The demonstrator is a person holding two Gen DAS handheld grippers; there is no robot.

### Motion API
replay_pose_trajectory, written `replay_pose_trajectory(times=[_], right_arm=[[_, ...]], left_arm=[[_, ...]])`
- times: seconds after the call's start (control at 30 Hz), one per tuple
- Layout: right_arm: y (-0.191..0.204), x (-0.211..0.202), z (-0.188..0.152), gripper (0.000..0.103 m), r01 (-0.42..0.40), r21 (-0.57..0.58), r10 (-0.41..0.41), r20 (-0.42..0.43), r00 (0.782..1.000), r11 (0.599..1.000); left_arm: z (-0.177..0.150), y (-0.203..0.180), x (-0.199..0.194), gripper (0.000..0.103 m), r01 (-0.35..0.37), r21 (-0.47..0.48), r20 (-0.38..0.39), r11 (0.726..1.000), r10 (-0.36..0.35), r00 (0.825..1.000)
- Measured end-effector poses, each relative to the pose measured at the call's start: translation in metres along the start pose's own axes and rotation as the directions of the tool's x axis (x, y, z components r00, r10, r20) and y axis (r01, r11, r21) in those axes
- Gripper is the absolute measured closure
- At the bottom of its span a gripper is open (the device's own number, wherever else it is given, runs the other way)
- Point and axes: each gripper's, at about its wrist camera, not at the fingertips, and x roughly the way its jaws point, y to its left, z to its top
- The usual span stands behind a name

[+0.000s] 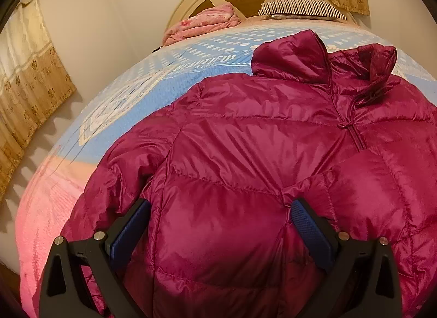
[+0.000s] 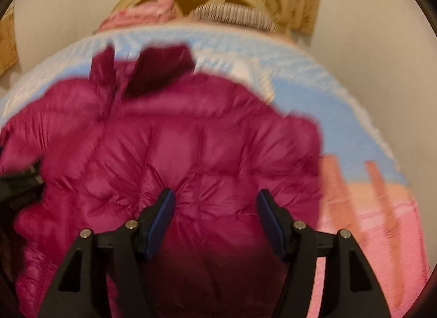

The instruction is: Fold large clothes

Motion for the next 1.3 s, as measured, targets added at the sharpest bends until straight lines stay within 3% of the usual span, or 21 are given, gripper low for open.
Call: replay_pose_trajectory(times=[0.4, 0.57, 0.6, 0.7, 0.8, 0.9, 1.07, 1.17, 1.3], right_arm=[[0.008, 0.005, -0.007, 0.036, 0.020, -0.020, -0.020, -0.003, 1.000, 1.000], [0.001, 0.002, -0.005, 0.034, -0.030, -0.007, 0.030, 0.001, 1.000, 1.000], [-0.005, -0.001, -0.002, 0.039, -0.061, 0.002, 0.061, 0.006, 0.998, 0.998], [-0.033, -0.020, 0.003, 0.038, -0.067, 0.102, 0.058, 0.090, 0.994, 0.992], [-0.051, -0.026, 0.015, 0.038, -0.071, 0.152, 0.053, 0.116, 0.992, 0.986], [-0.061, -0.022, 0.035, 0.038, -0.020, 0.157, -0.002, 0.138, 0.990, 0.987], [-0.073, 0.017, 0.055, 0.041, -0.009, 0.164, -0.006, 0.090, 0.996, 0.986], [-0.068, 0.046, 0.049, 0.041, -0.010, 0.103, 0.009, 0.016, 1.000, 0.995], [-0.069, 0.055, 0.042, 0.041, -0.029, 0.113, 0.028, 0.010, 1.000, 0.993]], left_arm=[[-0.002, 0.006, -0.002, 0.001, 0.002, -0.022, 0.000, 1.000, -0.002, 1.000], [-0.004, 0.010, 0.000, 0.001, 0.011, -0.037, -0.011, 0.999, -0.011, 1.000], [-0.004, 0.009, -0.001, 0.001, 0.007, -0.036, -0.012, 0.999, -0.007, 1.000], [0.004, 0.016, -0.010, 0.001, -0.015, -0.063, -0.001, 0.998, 0.015, 1.000], [0.020, 0.023, -0.019, 0.001, 0.034, -0.111, 0.005, 0.993, -0.034, 0.999], [0.037, 0.010, -0.022, 0.001, 0.021, -0.065, 0.035, 0.998, -0.019, 0.999], [0.040, -0.017, 0.005, 0.001, -0.073, 0.035, 0.039, 0.997, 0.072, 0.997], [0.035, -0.017, 0.020, 0.001, -0.049, 0.034, 0.002, 0.998, 0.049, 0.999], [0.031, -0.013, 0.019, 0.001, -0.057, 0.007, -0.001, 0.998, 0.057, 0.998]])
